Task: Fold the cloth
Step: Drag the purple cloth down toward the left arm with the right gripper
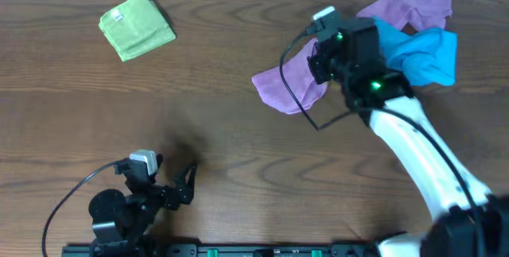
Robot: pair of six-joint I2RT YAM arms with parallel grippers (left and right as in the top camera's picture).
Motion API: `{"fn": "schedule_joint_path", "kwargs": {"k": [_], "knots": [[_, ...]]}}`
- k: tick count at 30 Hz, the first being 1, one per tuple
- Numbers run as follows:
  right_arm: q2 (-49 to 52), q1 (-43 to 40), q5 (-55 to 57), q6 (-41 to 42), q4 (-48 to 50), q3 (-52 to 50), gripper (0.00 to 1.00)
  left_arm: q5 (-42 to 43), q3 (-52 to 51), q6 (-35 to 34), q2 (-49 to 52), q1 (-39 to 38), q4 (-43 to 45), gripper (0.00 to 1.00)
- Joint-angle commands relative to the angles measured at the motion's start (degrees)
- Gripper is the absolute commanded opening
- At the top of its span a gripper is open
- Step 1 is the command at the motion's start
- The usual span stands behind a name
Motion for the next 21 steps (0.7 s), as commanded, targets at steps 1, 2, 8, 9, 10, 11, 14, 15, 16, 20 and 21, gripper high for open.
{"fn": "schedule_joint_path", "kwargs": {"k": [1, 2, 8, 9, 10, 11, 14, 15, 16, 20, 21], "knots": [[1.11, 0.72, 1.29, 2.49, -0.55, 1.51, 0.01, 4.90, 0.02, -3.37, -0.26, -0.26, 0.55, 0.95], [0.68, 1.18, 0.96, 2.75, -1.64, 2.08, 0.01, 5.42, 0.00, -3.37, -0.26, -0.26, 1.07, 0.95], [-4.72, 6.14, 0.96, 3.98, -13.66, 8.37, 0.01, 7.61, -0.02, -8.07, -0.26, -0.26, 4.79, 0.95], [-5.55, 7.08, 0.96, 4.02, -16.26, 9.42, 0.01, 7.58, -0.13, -8.07, -0.26, -0.26, 4.48, 0.95], [-6.23, 7.87, 0.94, 4.52, -18.64, 10.21, 0.01, 7.58, -0.24, -8.09, -0.26, -0.26, 4.37, 0.95], [-7.02, 8.76, 0.04, 4.83, -21.57, 10.95, 0.01, 7.65, -0.24, -8.09, -0.26, -0.26, 4.31, 0.95], [-8.83, 11.41, -5.95, 5.16, -29.05, 11.50, 0.01, 7.65, -0.22, -8.74, -0.26, -0.26, 4.31, 0.95], [-9.03, 12.33, -7.63, 6.16, -31.89, 11.50, 0.01, 7.67, -0.22, -8.76, -0.26, -0.26, 4.33, 0.95], [-9.09, 13.07, -8.68, 6.86, -34.47, 11.50, 0.01, 7.65, -0.22, -8.96, -0.26, -0.26, 4.31, 0.95], [-9.05, 16.48, -10.23, 8.55, -44.24, 11.45, 0.01, 7.63, -0.22, -9.35, -0.26, -0.26, 4.31, 0.95], [-9.05, 17.42, -10.21, 8.66, -45.97, 11.45, 0.01, 7.61, -0.22, -9.35, -0.26, -0.26, 4.31, 0.95]]}}
